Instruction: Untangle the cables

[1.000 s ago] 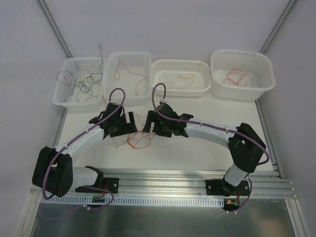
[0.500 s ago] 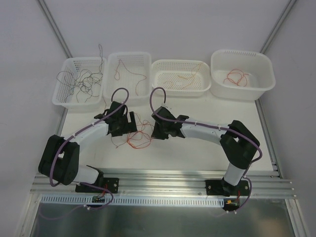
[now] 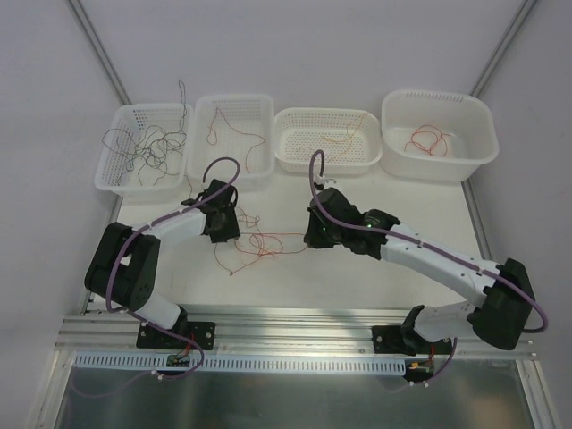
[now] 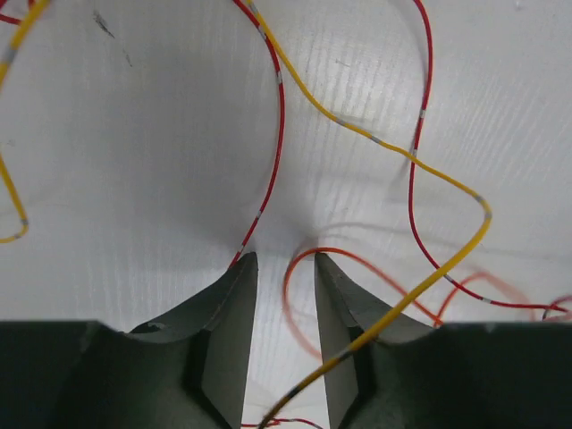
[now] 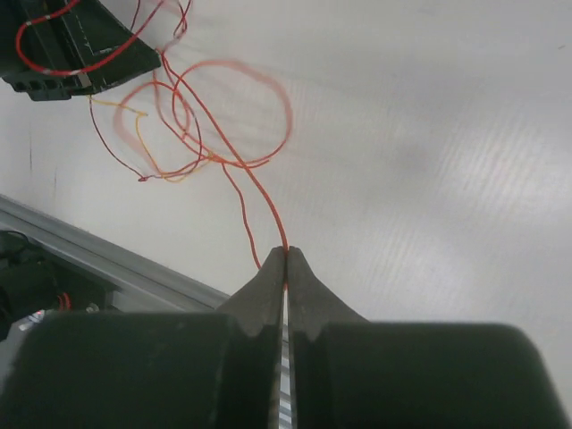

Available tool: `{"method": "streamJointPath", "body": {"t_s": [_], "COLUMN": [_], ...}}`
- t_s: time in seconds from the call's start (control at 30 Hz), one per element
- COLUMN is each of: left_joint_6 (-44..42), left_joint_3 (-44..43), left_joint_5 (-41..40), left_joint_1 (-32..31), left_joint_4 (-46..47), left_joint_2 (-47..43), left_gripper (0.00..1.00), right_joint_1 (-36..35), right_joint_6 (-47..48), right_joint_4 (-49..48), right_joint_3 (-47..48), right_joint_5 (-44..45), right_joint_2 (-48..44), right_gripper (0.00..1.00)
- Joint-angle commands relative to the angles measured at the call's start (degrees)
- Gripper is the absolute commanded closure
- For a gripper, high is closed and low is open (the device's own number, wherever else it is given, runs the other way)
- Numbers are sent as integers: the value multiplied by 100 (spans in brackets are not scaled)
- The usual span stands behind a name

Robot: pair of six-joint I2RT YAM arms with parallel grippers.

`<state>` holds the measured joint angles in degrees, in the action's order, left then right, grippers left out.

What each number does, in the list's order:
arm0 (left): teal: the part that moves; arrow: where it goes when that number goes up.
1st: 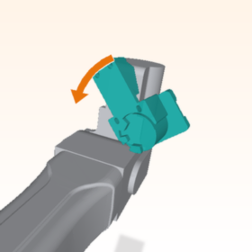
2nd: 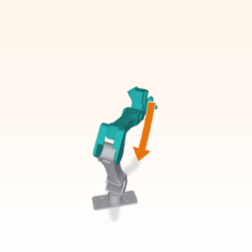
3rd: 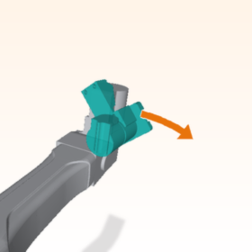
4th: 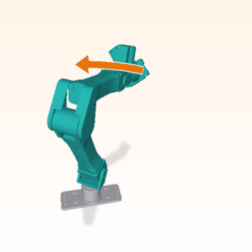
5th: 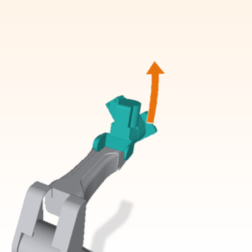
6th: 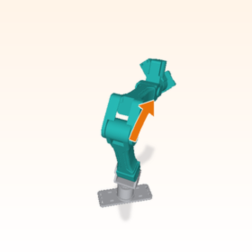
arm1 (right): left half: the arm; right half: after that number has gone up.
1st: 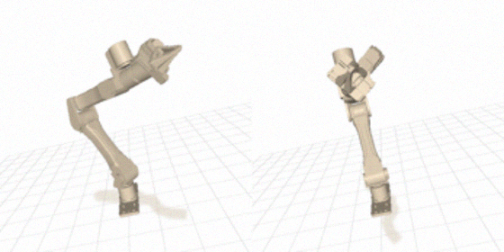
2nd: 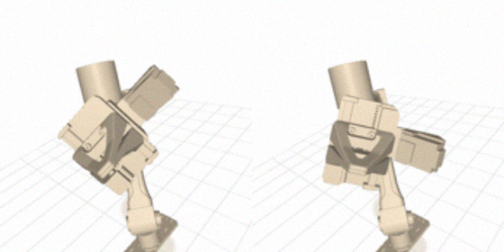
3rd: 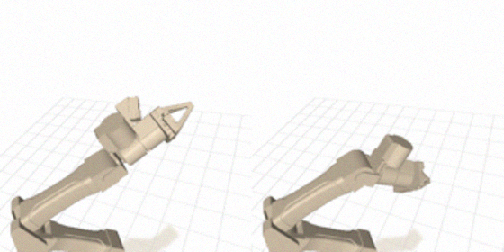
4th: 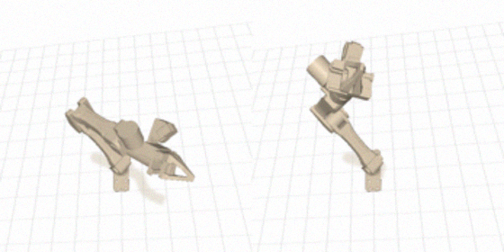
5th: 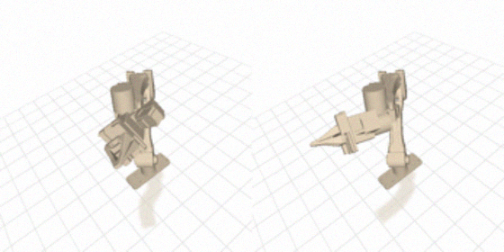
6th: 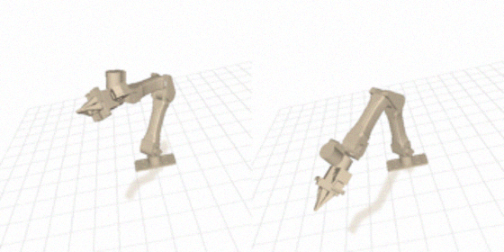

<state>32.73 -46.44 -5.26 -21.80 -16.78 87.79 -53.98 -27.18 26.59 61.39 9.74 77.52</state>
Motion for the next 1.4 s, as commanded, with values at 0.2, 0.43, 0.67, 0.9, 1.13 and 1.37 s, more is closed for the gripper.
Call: {"method": "streamJointPath", "body": {"t_s": [0.2,0.43,0.67,0.9,1.13,1.37], "left_joint_6": [-144,-232,-363,-811,-1725,-2411], "left_joint_3": [-225,-252,-261,-384,-296,81], "left_joint_5": [-836,-1126,-1013,-117,350,61], "left_joint_1": [53,237,449,440,440,440], "left_joint_4": [-449,-660,-845,-994,-1029,-907], "left_joint_2": [195,98,-217,-1507,-2810,-3496], "left_gripper": [85,94,86,40,1,1], "right_joint_1": [1256,2899,3446,3543,3666,3842], "right_joint_6": [2531,3710,3931,3965,4466,5020], "right_joint_4": [2358,3054,2834,2334,1746,507], "right_joint_3": [1006,2605,3072,3107,4099,5392], "right_joint_5": [748,801,723,591,626,687], "right_joint_2": [-1967,-2417,-2224,-1986,-1293,-343], "right_gripper": [99,99,99,99,99,99]}}
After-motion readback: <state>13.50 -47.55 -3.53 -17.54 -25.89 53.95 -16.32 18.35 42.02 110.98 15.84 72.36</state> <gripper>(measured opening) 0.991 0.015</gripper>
